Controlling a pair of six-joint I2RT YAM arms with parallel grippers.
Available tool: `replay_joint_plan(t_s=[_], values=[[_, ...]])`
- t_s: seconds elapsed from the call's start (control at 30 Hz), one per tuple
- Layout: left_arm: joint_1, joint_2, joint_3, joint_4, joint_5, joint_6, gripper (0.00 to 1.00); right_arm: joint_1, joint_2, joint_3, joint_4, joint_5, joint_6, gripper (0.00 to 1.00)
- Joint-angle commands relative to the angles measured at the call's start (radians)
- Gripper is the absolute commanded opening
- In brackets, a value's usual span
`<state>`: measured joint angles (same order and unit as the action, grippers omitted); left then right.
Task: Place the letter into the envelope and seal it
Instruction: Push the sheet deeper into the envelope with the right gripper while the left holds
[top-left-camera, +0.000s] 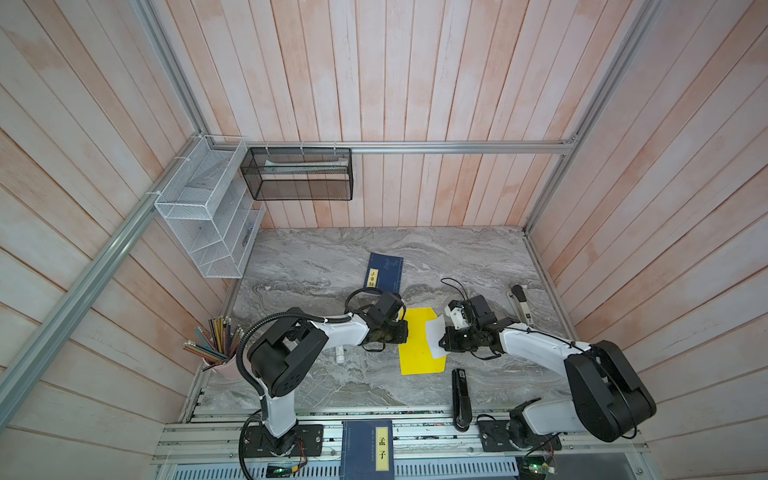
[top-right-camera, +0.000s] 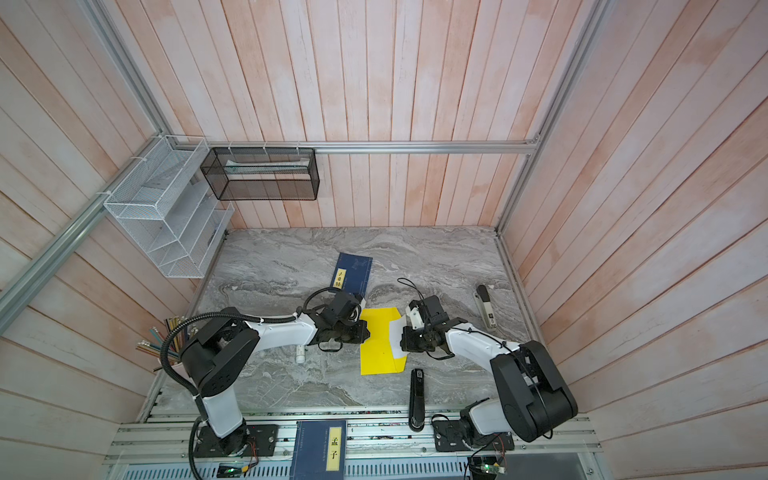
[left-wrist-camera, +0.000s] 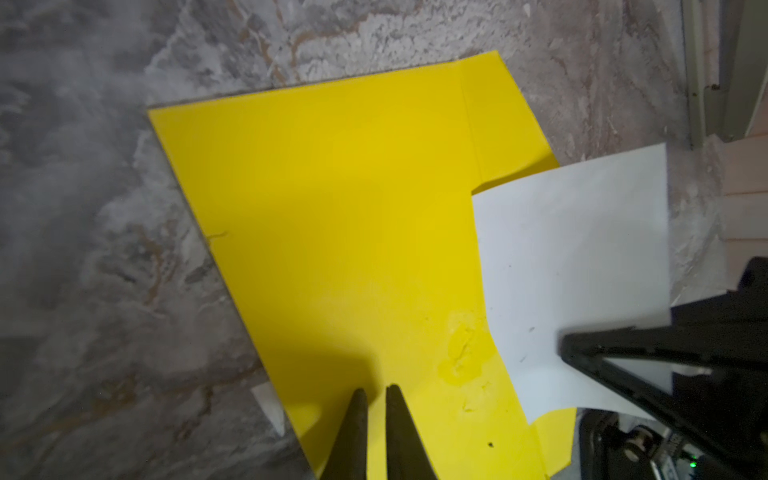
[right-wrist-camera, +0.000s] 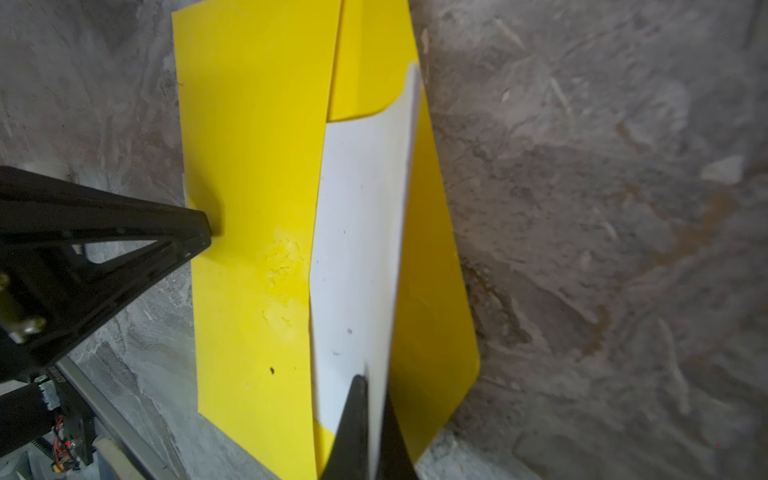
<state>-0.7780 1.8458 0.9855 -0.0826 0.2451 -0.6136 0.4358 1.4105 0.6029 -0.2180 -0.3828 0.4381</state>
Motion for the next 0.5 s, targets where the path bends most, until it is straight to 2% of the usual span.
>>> replay_joint_plan(t_s=[0.0, 0.13, 0.47], values=[[0.004, 0.005, -0.019, 0.000, 0.005, 0.009, 0.23, 0.005, 0.011, -0.012, 0.017, -0.021, 0.006, 0.04], [0.003, -0.005, -0.021, -0.003, -0.001, 0.012, 0.29, 0.005, 0.015, -0.018, 0.037, -0.036, -0.001, 0.05], [0.003, 0.001, -0.022, 0.003, 0.011, 0.016, 0.30, 0.005, 0.066, -0.016, 0.083, -0.059, 0.001, 0.06]])
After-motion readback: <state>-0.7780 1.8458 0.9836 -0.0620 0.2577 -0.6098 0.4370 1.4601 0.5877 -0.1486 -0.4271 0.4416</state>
